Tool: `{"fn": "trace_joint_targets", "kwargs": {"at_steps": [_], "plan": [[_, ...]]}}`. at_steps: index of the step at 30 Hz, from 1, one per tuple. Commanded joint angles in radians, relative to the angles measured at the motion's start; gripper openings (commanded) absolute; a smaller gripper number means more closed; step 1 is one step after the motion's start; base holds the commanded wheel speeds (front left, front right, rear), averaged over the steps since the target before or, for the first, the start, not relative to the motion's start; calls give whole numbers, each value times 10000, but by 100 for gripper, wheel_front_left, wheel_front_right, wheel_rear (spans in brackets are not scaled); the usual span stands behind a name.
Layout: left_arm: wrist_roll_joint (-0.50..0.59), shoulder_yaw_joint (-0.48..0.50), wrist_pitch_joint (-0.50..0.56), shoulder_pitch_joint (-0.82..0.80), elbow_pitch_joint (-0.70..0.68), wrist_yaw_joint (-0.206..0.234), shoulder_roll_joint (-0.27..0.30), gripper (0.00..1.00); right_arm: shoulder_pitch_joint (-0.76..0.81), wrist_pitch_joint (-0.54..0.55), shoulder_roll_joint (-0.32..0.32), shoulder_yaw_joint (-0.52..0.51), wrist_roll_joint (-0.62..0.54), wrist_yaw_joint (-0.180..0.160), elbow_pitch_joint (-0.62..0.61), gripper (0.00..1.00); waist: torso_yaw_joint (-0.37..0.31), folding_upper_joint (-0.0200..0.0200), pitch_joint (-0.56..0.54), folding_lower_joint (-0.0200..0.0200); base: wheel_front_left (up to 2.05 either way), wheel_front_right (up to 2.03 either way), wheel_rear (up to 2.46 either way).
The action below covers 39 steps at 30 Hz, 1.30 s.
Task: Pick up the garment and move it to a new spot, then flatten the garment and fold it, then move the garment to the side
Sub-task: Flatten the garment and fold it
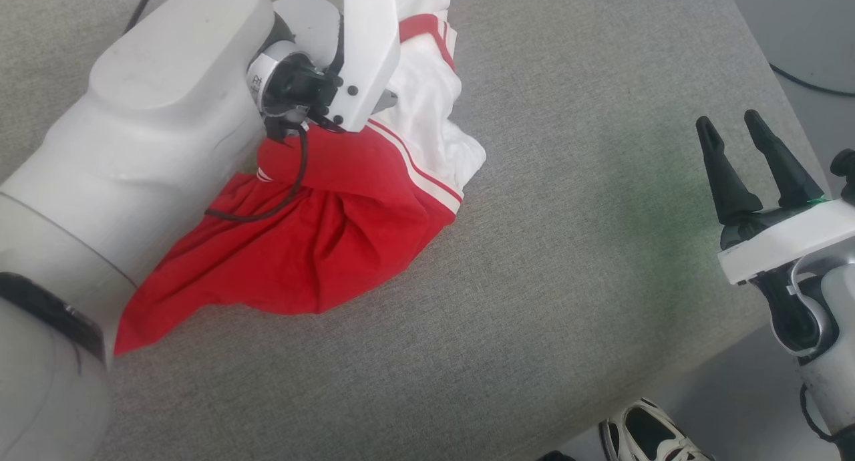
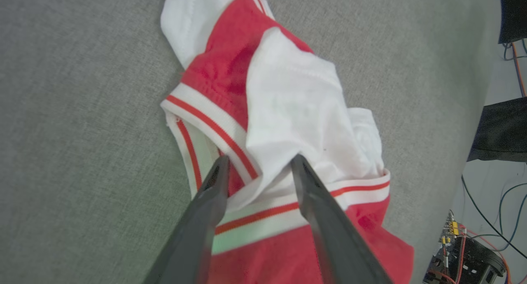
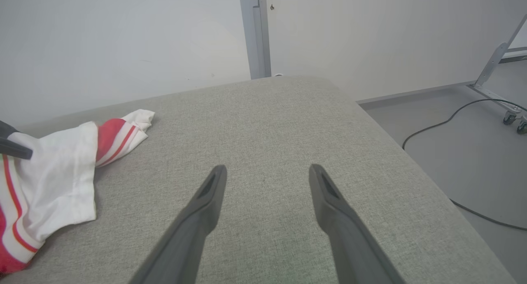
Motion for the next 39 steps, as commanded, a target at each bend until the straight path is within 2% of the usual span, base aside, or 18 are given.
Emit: {"fn": "trace_joint_targets", "kwargs": {"at_steps": [1,2,8,12,16,19,20,21,26,29,32,35,36,37,38,39], "plan": [[-146,-27,-2,-113,88,-84,18,13,-68,-84,41,32,57,1,59,100,5,0,-25,0,0,0,0],[-162,-60,50,-109,94,-97,1,0,-71,-81,30,28,56,1,73,100,21,0,-38,0,0,0,0],[-594,175,-558,-165,-316,-191,-236,0,-77,-79,-83,-163,-7,1,-20,100,430,0,-63,0,0,0,0],[-795,297,-1129,-194,-1200,-179,73,0,92,-80,-263,-282,-25,1,-73,100,904,0,-204,0,0,0,0],[-787,215,-1517,252,-1979,-180,1029,0,196,-80,-390,-338,25,1,-183,100,1385,0,-427,0,0,0,0],[-846,208,-1707,817,-2417,-181,2051,0,360,-77,-509,-329,46,1,-257,100,1673,0,-540,0,0,0,0],[-846,208,-1707,817,-2417,-181,2051,0,360,-77,-509,-329,46,1,-257,100,1673,0,-540,0,0,0,0],[-828,179,-1746,1022,-2544,-163,2439,0,391,-70,-535,-327,45,1,-279,100,1747,0,-565,0,0,0,0],[-807,318,-2401,2188,-3304,389,4171,0,650,37,-695,-473,58,1,-342,100,2127,0,-663,0,0,0,0],[-936,516,-2914,2779,-3710,762,4978,0,764,201,-832,-537,30,1,-455,100,2354,0,-671,0,0,0,0],[-894,524,-3293,3266,-3849,1009,5398,0,843,341,-915,-597,-13,1,-627,100,2605,0,-673,0,0,0,0],[-748,585,-3827,3442,-3711,1150,5262,0,822,647,-953,-480,-82,1,-835,100,2875,0,-673,0,0,0,0],[-701,636,-4084,3469,-3636,1171,5124,31,766,780,-984,-411,-99,1,-958,100,2978,0,-658,0,0,0,0],[-632,682,-4341,3448,-3534,1224,4968,78,672,893,-1057,-366,-141,1,-1058,100,3097,0,-638,0,0,0,0],[-546,687,-4564,3471,-3429,1223,4822,100,556,1020,-1103,-288,-180,1,-1128,100,3212,0,-648,0,0,0,0],[-445,667,-4784,3510,-3350,1164,4707,100,454,1161,-1143,-206,-185,1,-1237,100,3327,0,-658,0,0,0,0]]}}
